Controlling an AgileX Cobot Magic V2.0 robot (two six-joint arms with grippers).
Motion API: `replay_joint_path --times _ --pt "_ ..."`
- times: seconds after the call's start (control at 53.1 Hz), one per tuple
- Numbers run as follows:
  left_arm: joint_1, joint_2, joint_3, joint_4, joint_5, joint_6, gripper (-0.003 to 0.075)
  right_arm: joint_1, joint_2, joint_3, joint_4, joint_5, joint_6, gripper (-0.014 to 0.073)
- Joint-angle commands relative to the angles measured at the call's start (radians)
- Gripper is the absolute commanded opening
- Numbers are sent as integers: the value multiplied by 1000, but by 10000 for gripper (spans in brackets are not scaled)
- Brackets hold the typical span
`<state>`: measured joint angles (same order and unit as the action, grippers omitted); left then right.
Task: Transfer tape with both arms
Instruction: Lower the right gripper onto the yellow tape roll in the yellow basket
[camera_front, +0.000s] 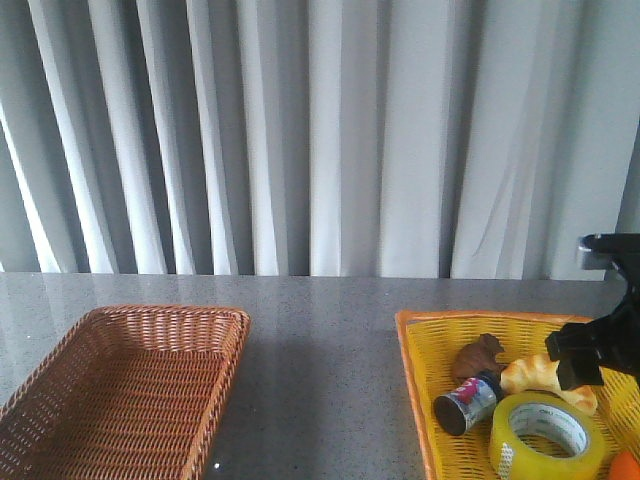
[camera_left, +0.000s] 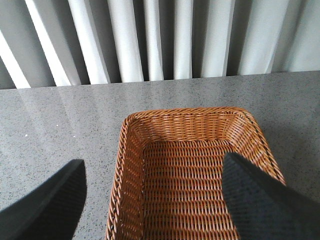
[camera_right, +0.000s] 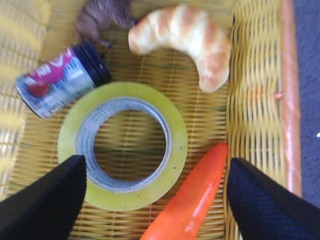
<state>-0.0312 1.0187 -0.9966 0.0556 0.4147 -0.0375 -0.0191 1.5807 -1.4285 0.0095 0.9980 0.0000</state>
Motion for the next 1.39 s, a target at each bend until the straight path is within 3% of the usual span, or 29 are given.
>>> replay_joint_path --times 0.0,0.283,0.773,1.376 --pt "0 -11 -34 -8 -57 1 531 -1 13 -34 -10 -6 0 559" --pt "0 -11 -34 -8 -48 1 531 -2 102 -34 -81 -4 26 559" --pt "0 -11 -34 -7 -47 1 531 -48 208 -34 -67 -56 44 549" --pt "0 -11 -34 -7 -50 1 531 -61 263 -34 5 -108 0 229"
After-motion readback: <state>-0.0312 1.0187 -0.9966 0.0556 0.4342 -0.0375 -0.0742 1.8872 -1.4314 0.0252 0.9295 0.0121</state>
